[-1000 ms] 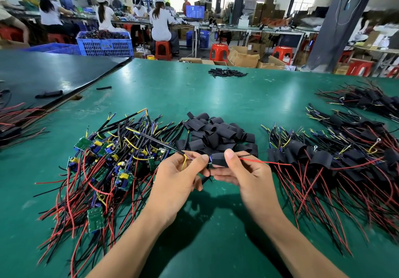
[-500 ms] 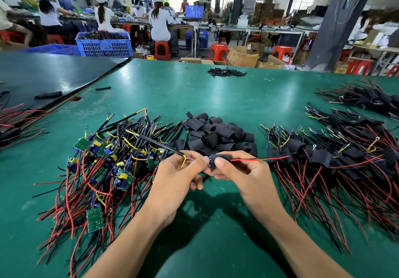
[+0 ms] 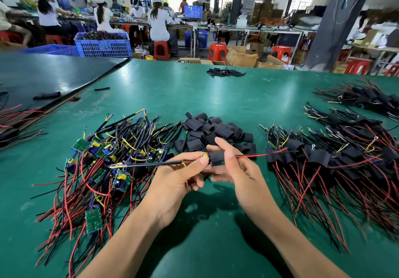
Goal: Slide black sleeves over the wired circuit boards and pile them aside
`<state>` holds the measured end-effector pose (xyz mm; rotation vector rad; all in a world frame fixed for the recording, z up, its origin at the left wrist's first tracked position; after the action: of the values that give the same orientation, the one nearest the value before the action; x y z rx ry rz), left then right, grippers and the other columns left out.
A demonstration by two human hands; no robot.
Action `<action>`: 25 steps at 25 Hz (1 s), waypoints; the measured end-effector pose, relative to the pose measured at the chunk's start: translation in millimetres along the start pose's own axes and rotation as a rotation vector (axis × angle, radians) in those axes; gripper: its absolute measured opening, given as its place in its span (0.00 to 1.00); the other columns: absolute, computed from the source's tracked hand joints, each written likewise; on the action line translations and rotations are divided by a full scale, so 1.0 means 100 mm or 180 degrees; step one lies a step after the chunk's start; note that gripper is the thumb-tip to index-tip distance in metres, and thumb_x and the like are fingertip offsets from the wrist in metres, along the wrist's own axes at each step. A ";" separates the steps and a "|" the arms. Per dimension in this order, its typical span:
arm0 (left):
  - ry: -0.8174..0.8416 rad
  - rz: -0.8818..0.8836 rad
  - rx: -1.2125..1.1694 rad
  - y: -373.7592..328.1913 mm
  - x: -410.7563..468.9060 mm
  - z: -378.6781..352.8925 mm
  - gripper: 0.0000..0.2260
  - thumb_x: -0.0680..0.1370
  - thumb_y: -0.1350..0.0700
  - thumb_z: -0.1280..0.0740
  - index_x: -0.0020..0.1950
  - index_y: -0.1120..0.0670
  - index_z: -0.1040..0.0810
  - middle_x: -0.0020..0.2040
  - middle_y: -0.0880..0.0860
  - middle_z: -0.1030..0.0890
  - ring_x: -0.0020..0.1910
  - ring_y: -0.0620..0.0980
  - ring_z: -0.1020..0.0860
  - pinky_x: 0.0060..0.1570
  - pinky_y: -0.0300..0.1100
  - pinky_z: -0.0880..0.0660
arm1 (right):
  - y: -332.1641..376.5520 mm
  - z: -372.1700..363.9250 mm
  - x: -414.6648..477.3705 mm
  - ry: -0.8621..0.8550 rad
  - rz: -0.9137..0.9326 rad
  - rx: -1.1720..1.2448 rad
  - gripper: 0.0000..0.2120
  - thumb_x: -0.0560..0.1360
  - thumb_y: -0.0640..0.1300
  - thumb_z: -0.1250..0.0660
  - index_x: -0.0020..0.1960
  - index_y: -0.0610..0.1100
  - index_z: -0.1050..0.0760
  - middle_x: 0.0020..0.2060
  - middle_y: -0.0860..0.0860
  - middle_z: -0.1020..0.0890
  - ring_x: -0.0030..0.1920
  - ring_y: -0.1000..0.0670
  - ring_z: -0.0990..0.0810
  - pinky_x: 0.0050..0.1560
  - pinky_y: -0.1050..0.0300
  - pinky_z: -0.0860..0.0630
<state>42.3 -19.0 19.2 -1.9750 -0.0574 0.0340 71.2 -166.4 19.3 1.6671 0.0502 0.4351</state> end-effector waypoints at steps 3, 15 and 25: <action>0.0011 0.0106 -0.0108 0.02 0.01 0.00 0.12 0.70 0.55 0.26 0.52 0.55 0.14 0.39 0.55 0.20 0.29 0.48 0.27 0.32 0.37 0.30 | 0.02 -0.01 0.02 -0.0133 -0.0138 0.0406 0.21 0.75 0.57 0.41 0.66 0.54 0.27 0.55 0.48 0.14 0.47 0.44 0.13 0.45 0.56 0.18; -0.0147 0.0022 -0.0061 0.03 0.03 0.05 0.10 0.67 0.55 0.24 0.48 0.52 0.13 0.38 0.53 0.18 0.28 0.46 0.28 0.31 0.36 0.32 | -0.02 -0.01 0.04 -0.0086 -0.0293 0.0511 0.20 0.76 0.55 0.40 0.66 0.55 0.25 0.50 0.48 0.13 0.44 0.46 0.13 0.43 0.59 0.19; -0.0339 -0.0243 0.0295 -0.01 0.04 0.08 0.17 0.64 0.60 0.19 0.51 0.52 0.14 0.40 0.51 0.16 0.30 0.46 0.26 0.34 0.37 0.29 | -0.06 0.05 0.07 -0.0080 -0.0464 0.0577 0.18 0.74 0.52 0.34 0.63 0.52 0.21 0.48 0.46 0.14 0.42 0.48 0.15 0.39 0.60 0.21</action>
<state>46.2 -10.6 17.1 -1.8759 -0.1972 0.0906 80.9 -168.1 14.7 1.8327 0.1962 0.3062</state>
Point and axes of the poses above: each hand's wrist, its own x-axis towards the middle knuckle, its own z-axis out of the back of the hand, y = z × x, the point moved 2 cm from there along x, towards the middle knuckle
